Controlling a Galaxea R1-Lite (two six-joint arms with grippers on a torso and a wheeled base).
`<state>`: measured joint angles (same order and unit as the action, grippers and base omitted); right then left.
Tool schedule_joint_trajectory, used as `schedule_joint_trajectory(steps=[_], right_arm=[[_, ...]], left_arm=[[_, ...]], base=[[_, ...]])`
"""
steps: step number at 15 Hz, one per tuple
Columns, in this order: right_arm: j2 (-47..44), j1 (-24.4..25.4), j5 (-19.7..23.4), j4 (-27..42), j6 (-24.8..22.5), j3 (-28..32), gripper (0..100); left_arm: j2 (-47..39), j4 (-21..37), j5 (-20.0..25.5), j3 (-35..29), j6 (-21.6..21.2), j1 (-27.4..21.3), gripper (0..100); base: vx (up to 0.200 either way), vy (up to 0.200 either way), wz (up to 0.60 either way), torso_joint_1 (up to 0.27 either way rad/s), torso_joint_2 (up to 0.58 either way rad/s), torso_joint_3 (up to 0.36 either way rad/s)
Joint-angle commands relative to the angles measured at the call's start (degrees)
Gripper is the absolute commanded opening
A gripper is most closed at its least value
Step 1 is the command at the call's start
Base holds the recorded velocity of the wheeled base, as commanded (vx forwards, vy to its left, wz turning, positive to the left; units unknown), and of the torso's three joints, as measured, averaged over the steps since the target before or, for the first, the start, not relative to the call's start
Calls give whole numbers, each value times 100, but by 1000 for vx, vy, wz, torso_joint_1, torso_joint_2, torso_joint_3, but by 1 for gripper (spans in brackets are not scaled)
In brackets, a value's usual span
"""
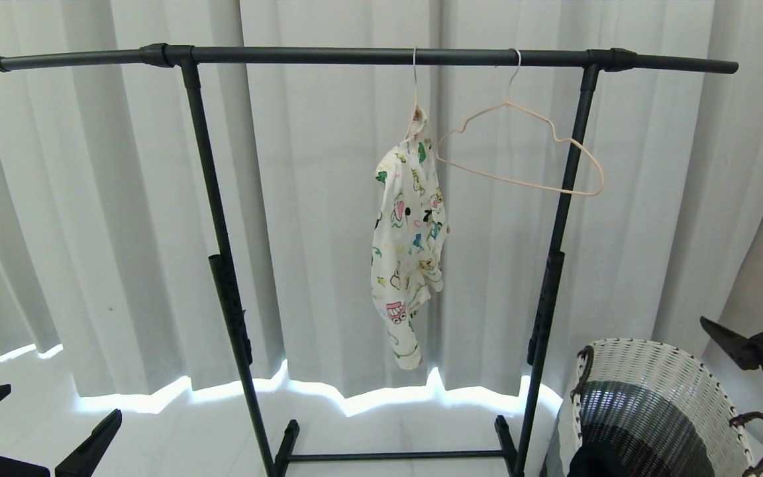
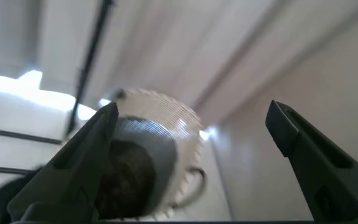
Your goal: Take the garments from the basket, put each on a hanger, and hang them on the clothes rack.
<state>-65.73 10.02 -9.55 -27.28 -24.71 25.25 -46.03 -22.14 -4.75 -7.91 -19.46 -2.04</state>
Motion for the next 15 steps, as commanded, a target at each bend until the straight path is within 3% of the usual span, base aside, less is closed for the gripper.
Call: schedule_joint_trajectory(steps=[1,7,15], right_arm=[[-89,35,84,12,-7,-116,100],[-1012,1099,120,21,19,-1136,100],[-3068,1309,84,-163,203,-1382,100]], left_arm=[[-2,-1,1,0,3,1,100],[6,-1,150,-562,12,-7,100],[6,-1,370,-905,12,-148,100]], base=[[0,0,0,0,0,0],[0,0,0,0,0,0],[0,0,0,0,0,0]])
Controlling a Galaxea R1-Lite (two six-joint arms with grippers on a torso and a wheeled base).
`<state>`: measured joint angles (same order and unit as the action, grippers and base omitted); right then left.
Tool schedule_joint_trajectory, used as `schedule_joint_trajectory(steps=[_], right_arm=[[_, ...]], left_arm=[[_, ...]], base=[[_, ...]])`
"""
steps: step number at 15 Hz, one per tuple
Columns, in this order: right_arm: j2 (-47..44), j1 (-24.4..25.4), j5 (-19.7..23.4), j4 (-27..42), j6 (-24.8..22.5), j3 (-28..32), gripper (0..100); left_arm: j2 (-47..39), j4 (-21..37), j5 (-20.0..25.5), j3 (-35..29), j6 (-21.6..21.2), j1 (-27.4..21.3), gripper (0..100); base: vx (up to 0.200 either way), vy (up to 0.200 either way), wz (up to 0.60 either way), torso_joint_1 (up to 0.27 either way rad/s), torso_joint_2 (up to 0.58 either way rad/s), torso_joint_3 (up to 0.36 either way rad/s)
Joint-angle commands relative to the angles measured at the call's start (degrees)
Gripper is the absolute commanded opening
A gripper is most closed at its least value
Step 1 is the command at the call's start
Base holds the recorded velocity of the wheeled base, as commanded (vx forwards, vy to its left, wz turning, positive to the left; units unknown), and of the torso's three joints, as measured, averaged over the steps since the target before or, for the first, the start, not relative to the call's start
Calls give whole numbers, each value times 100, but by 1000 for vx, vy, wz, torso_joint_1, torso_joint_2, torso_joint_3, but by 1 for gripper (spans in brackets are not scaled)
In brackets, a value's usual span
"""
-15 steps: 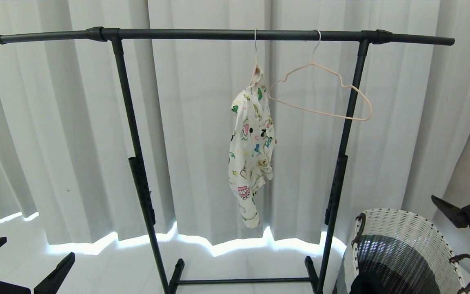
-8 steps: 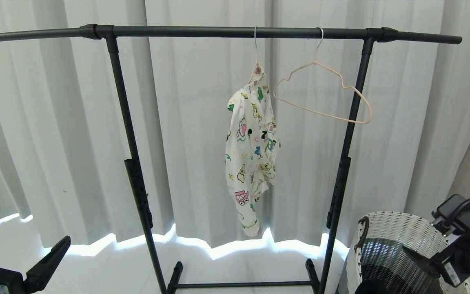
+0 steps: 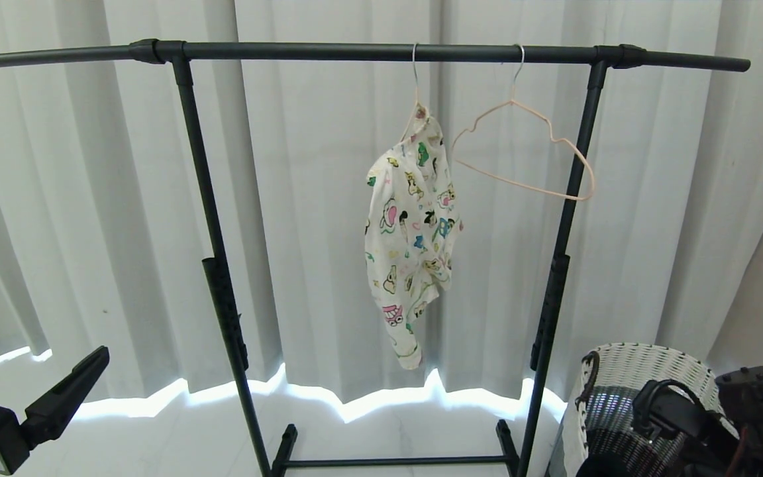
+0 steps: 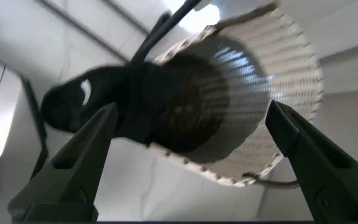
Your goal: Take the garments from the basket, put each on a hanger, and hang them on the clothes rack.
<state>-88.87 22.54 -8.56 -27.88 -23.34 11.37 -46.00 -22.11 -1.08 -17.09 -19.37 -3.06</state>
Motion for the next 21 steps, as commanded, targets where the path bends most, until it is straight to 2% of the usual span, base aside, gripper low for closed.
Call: schedule_joint_trajectory(steps=[1,3,6,9,11,14,15,19,21], right_arm=[[-1071,57,-14,-341,93,5,100],[-1616,49,-41,-631,137,58,100],[-2178,22,-67,-657,295,418,100],[-2618,-118,-867,-675,401,700,100],[-2732,-136,-981,-675,656,752,100],[-2732,-136,-981,-710,744,743,100],[-2732,-127,-981,-877,779,691,0],[-2345,-92,-1131,-1413,752,541,0],[-1739,-110,-1131,-1009,682,700,0]], left_arm=[[3,-3,47,22,3,-125,100],[-41,-3,117,30,3,-248,100],[-85,-3,144,57,-5,-388,100],[-76,-3,144,127,-5,-397,100],[-59,-3,144,197,-14,-397,100],[-59,-3,144,224,-14,-406,100],[-59,-3,144,224,-14,-432,100],[-41,-3,152,224,3,-687,100],[-50,-3,152,241,-5,-977,100]], base=[[0,0,0,0,0,0],[0,0,0,0,0,0],[0,0,0,0,0,0],[0,0,0,0,0,0],[0,0,0,0,0,0],[0,0,0,0,0,0],[0,0,0,0,0,0],[0,0,0,0,0,0],[0,0,0,0,0,0]])
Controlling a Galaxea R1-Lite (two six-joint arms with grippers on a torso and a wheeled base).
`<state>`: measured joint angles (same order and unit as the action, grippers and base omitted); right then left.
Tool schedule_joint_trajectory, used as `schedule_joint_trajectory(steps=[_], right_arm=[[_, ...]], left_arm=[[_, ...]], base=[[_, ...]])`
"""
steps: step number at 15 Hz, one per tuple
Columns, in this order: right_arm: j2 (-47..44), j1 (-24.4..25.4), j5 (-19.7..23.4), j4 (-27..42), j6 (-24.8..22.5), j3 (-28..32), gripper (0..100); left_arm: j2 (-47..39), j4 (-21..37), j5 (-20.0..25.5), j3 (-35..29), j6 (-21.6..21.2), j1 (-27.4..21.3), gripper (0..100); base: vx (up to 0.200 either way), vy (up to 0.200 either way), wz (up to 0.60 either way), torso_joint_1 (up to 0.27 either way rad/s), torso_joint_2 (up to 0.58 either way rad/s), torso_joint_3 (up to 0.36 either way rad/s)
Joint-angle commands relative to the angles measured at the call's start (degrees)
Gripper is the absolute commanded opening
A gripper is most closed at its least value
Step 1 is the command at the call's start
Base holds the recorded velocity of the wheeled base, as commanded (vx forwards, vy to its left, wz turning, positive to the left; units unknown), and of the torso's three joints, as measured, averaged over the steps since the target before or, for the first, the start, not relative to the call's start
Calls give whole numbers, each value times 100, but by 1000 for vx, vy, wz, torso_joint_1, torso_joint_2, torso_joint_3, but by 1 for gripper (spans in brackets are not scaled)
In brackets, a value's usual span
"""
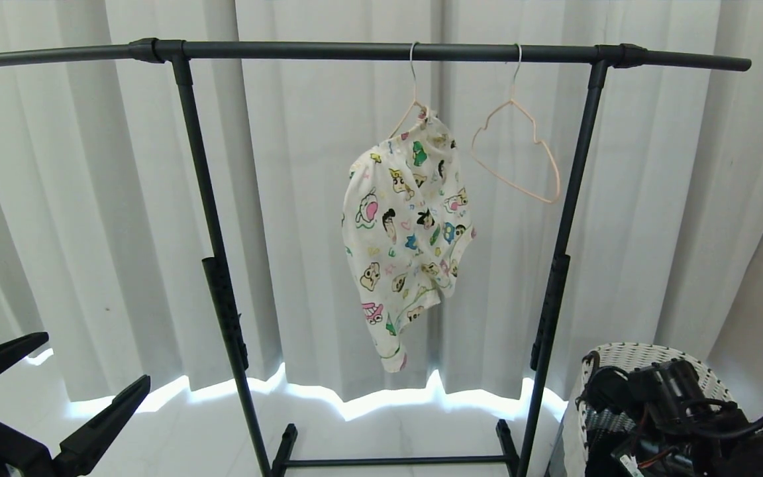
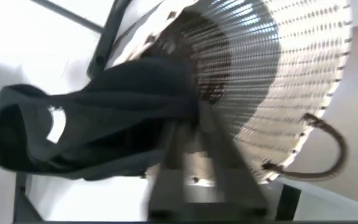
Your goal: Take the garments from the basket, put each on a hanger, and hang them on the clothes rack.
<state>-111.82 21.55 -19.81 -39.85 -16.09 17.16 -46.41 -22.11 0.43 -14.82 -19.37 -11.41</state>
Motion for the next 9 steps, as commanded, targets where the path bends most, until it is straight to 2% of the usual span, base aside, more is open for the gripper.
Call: schedule_joint_trajectory(steps=[1,2,4,6,7,9], right_arm=[[996,-20,3,795,-43,323,0],[1374,-11,30,1427,-43,586,0],[2209,7,223,3141,-43,1632,0],[2683,60,408,4565,-34,2731,0],[2798,121,434,4917,-34,3056,0],[3000,367,443,5409,-34,3662,0]], left_arm=[[-8,-3,1,32,-5,-309,100],[-8,-3,-8,32,-14,-423,100],[0,-3,-16,50,-181,-476,100],[0,-3,-16,67,-357,-476,100],[-8,-3,-34,67,-410,-476,100],[-8,-3,-51,67,-436,-476,100]], base=[[0,0,0,0,0,0],[0,0,0,0,0,0],[0,0,0,0,0,0],[0,0,0,0,0,0],[0,0,0,0,0,0],[-200,0,0,2,2,-2]])
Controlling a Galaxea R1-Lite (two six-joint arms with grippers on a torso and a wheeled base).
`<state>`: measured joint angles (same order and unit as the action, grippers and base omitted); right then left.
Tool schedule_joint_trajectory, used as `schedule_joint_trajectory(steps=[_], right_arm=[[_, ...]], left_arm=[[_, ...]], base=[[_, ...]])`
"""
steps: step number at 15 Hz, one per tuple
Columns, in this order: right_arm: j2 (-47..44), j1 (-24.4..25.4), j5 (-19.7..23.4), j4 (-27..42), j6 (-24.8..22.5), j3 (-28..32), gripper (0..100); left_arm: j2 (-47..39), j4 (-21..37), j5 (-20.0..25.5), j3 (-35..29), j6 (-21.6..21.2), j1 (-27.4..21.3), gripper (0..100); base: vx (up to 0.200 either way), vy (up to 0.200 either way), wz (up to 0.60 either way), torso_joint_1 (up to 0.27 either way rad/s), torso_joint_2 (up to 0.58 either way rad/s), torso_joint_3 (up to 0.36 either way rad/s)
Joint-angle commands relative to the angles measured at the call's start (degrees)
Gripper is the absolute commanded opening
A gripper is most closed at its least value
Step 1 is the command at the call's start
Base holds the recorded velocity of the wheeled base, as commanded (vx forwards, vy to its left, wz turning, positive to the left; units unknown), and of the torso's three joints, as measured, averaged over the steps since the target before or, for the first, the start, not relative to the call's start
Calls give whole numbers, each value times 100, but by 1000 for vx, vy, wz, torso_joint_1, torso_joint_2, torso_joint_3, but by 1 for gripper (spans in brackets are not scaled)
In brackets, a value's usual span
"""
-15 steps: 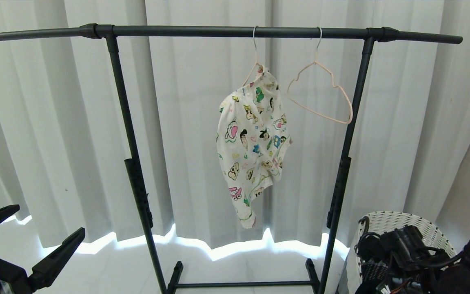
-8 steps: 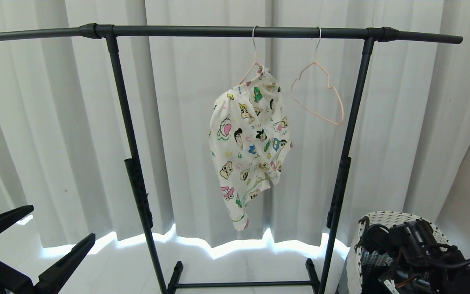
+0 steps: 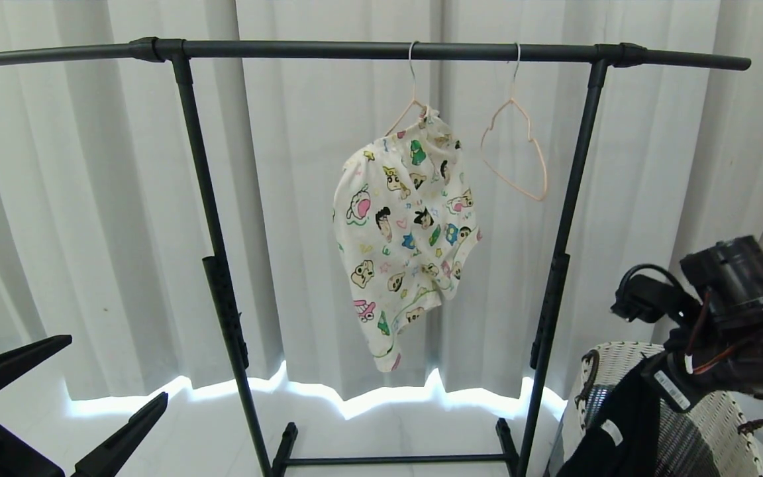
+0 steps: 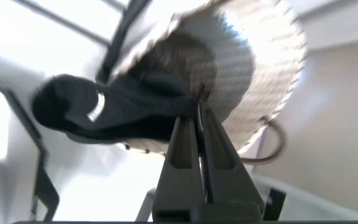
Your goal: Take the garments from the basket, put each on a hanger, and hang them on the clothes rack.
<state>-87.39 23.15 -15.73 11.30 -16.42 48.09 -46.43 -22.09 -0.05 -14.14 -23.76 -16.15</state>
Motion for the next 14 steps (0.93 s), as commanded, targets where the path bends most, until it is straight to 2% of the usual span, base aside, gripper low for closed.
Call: schedule_joint_trajectory(steps=[1,6,8,10,13,14], right_arm=[[601,366,35,373,-1,728,0],[434,1262,43,364,51,1264,0],[196,1614,43,364,157,1695,0],[-120,1869,52,355,306,2266,0],[-577,2194,96,355,350,3092,0],[-691,2290,131,355,350,3338,0]], left_arm=[[-6,-6,-4,-10,-6,-2,100],[-41,-6,22,-229,29,-2,100],[-94,-6,40,-344,38,-11,100],[-217,-6,225,-546,82,-204,100],[-489,-6,840,-880,478,-775,100],[-709,-15,901,-968,513,-872,100]], base=[[-200,0,0,17,2,-7],[-200,0,0,-4,-1,4],[-200,0,0,2,0,5],[0,0,0,0,0,0],[0,0,0,0,0,0],[0,0,0,0,0,0]])
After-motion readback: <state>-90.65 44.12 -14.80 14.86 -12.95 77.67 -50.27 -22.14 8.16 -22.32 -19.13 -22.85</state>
